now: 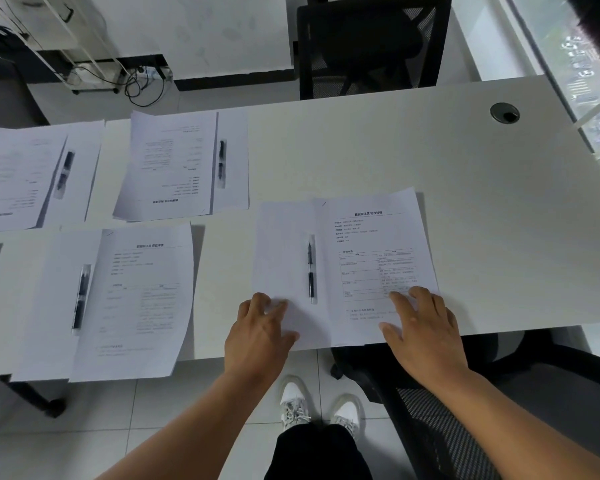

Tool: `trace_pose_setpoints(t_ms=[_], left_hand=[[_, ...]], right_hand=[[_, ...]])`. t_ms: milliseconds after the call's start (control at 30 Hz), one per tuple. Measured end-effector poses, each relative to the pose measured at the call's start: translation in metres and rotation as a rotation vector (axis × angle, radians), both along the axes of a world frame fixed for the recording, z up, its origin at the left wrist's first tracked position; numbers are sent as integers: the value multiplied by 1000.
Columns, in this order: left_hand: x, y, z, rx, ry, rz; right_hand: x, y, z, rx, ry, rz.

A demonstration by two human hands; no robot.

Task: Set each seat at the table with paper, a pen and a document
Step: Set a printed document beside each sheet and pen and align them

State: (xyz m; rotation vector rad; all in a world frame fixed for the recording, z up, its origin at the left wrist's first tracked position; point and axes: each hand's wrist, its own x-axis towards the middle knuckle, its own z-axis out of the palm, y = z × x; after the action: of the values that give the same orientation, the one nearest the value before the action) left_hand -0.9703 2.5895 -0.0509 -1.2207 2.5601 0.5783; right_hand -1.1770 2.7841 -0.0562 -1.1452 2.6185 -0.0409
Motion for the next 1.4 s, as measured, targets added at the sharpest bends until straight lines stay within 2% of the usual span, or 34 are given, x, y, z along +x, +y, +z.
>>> trace_pose_setpoints(t_ms=[1033,1400], left_hand=[[2,5,10,-47,-1,-15],[50,-2,72,-145,-23,99]], right_hand=[[3,3,10,7,4,2],[27,-10,51,3,-27,74]])
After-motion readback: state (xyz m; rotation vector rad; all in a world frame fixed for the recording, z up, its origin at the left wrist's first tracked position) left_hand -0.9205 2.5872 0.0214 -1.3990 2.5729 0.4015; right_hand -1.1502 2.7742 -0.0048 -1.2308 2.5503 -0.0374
